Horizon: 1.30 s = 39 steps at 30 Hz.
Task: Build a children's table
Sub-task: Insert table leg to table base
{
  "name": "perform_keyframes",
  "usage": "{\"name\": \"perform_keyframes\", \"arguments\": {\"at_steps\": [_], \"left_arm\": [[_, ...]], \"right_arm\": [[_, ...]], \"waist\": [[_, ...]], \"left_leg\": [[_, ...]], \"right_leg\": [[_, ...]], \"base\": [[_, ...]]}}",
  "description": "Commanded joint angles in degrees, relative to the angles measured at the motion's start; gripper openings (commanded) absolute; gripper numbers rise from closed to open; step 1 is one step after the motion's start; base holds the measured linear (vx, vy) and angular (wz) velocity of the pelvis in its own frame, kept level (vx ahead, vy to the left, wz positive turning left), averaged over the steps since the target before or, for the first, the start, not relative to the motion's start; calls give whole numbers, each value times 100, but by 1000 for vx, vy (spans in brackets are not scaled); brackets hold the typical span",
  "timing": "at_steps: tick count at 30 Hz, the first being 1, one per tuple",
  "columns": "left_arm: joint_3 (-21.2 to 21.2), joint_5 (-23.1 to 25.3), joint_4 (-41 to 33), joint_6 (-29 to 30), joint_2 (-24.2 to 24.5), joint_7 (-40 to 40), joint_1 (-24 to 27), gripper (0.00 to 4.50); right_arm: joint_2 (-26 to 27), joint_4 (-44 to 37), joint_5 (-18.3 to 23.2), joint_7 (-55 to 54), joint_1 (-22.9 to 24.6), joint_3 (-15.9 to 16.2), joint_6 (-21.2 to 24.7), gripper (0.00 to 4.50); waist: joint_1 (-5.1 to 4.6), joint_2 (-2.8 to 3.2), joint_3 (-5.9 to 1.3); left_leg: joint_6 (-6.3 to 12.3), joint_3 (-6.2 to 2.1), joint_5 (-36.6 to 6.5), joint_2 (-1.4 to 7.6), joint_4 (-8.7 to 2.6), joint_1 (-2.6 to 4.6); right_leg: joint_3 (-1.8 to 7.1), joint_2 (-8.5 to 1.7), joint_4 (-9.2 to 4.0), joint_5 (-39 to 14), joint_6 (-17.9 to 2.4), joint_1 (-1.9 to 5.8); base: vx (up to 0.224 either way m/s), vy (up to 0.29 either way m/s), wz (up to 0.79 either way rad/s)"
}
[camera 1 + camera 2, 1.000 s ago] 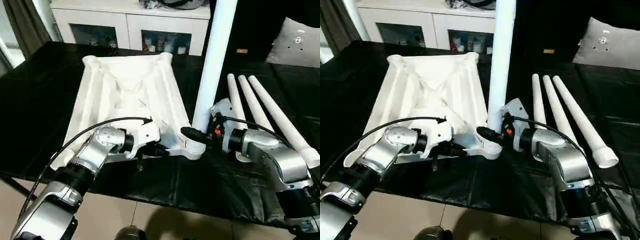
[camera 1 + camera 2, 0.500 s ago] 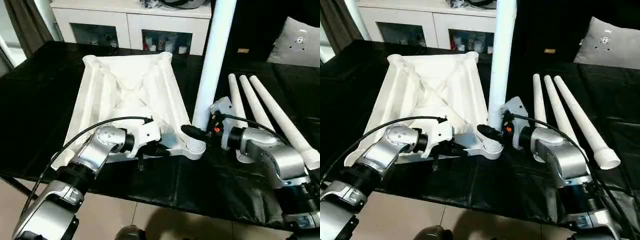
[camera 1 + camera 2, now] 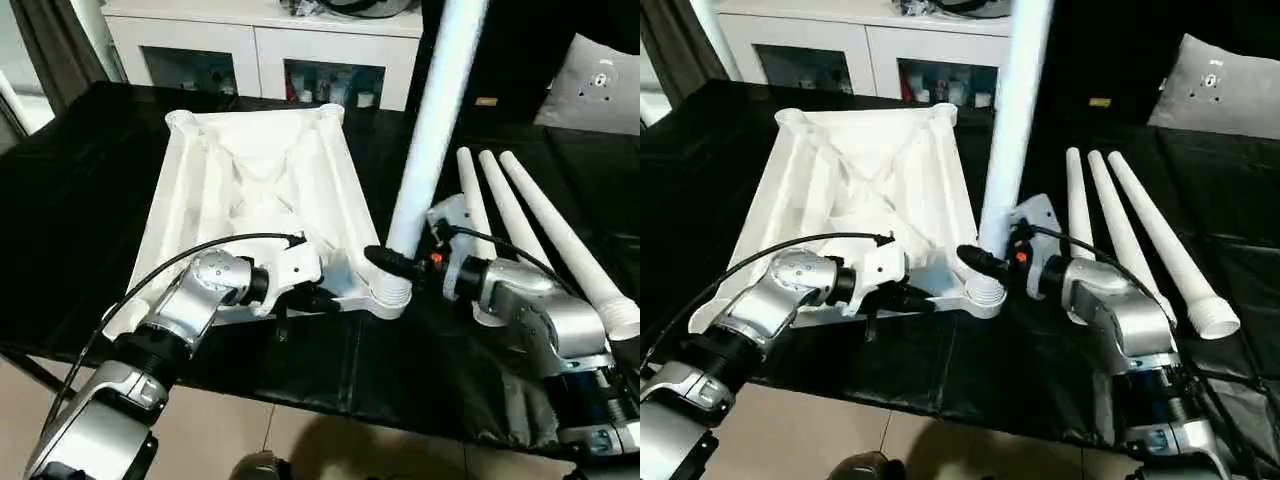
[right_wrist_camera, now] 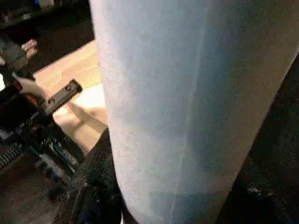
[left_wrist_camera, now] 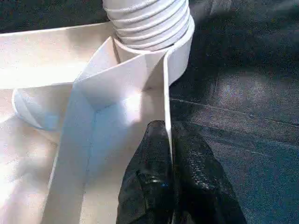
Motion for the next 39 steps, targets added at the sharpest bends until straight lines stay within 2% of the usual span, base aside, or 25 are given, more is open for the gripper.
{"name": "perform_keyframes", "arguments": {"at_steps": [1,5,6,8,10,13,14,15,16,20,22,28,30,33,34,36,39], "left_arm": [[173,-29,-7,-44,-39,115,-5,0],[277,-31,69,-79,-129,373,-47,0],[297,-36,83,-69,-144,408,-59,0],[303,-35,84,-62,-148,414,-63,0],[307,-29,91,-46,-154,414,-60,0],[313,-19,86,-38,-154,412,-41,0],[315,-14,90,-40,-159,414,-38,0],[314,-10,90,-38,-161,413,-32,0],[312,-7,89,-35,-163,413,-27,0],[296,1,74,-23,-171,407,-5,0],[241,44,58,-41,-157,355,13,0],[181,101,56,-101,-117,265,-16,0],[119,137,95,-167,-61,112,-81,0],[50,144,128,-247,-3,-124,-153,0],[39,146,152,-272,3,-170,-187,0],[14,149,268,-359,-2,-300,-326,0],[10,152,337,-383,-16,-327,-388,0]], "right_arm": [[41,223,-17,-123,214,-10,100,191],[282,208,175,-293,564,-307,-68,191],[350,176,213,-335,660,-373,-137,191],[379,154,243,-337,707,-400,-158,191],[425,-95,265,-290,1006,-386,-336,191],[477,-374,276,-310,1271,-387,-487,191],[485,-417,261,-337,1310,-397,-546,191],[483,-450,219,-360,1344,-402,-612,191],[471,-472,172,-371,1371,-395,-682,191],[308,-454,-106,-322,1430,-218,-1015,191],[84,-363,-471,-259,1361,45,-1195,191],[-148,-158,-767,-32,1172,396,-1294,191],[-243,56,-906,170,990,626,-1320,191],[-316,230,-985,410,811,878,-1285,191],[-322,265,-1003,483,765,933,-1268,190],[-282,400,-924,679,631,1008,-1105,190],[-264,457,-910,714,595,1023,-1097,190]], "waist": [[-8,-33,-366],[5,-3,-364],[11,-4,-353],[6,-14,-344],[8,5,-332],[20,7,-343],[16,8,-350],[25,38,-353],[25,29,-350],[41,36,-350],[24,32,-337],[9,34,-331],[-26,39,-309],[-61,43,-292],[-68,56,-283],[-83,47,-252],[-83,33,-261]], "left_leg": [[226,-297,-1071,684,-442,127],[181,-303,-1193,692,-453,145],[154,-305,-1308,685,-460,152],[148,-308,-1346,678,-471,144],[103,-312,-1516,687,-483,171],[115,-319,-1484,686,-498,158],[142,-320,-1413,687,-501,147],[150,-315,-1398,683,-493,150],[164,-304,-1391,677,-487,153],[185,-307,-1347,676,-486,132],[186,-310,-1393,673,-493,129],[204,-312,-1469,677,-497,151],[218,-317,-1514,688,-514,150],[209,-327,-1618,680,-527,139],[198,-328,-1703,690,-536,178],[172,-326,-1791,679,-554,194],[176,-321,-1697,684,-556,194]], "right_leg": [[499,-956,-578,-1845,-669,221],[504,-965,-587,-1887,-685,211],[503,-980,-615,-2079,-656,205],[494,-971,-629,-2222,-604,210],[505,-981,-672,-2466,-515,174],[510,-988,-671,-2420,-459,195],[499,-972,-652,-2309,-487,197],[501,-973,-650,-2274,-496,186],[509,-975,-659,-2255,-510,179],[496,-984,-663,-2312,-477,198],[490,-962,-662,-2365,-448,196],[485,-969,-689,-2488,-438,188],[488,-961,-688,-2418,-465,189],[474,-959,-701,-2494,-461,208],[478,-957,-718,-2521,-463,190],[492,-974,-738,-2591,-499,201],[502,-980,-728,-2498,-550,217]], "base": [[0,0,0],[0,0,0],[0,0,0],[0,0,0],[0,0,0],[0,0,0],[0,0,0],[0,0,0],[0,0,0],[0,0,0],[0,0,0],[0,0,0],[0,0,0],[0,0,0],[0,0,0],[0,0,0],[0,0,0]]}}
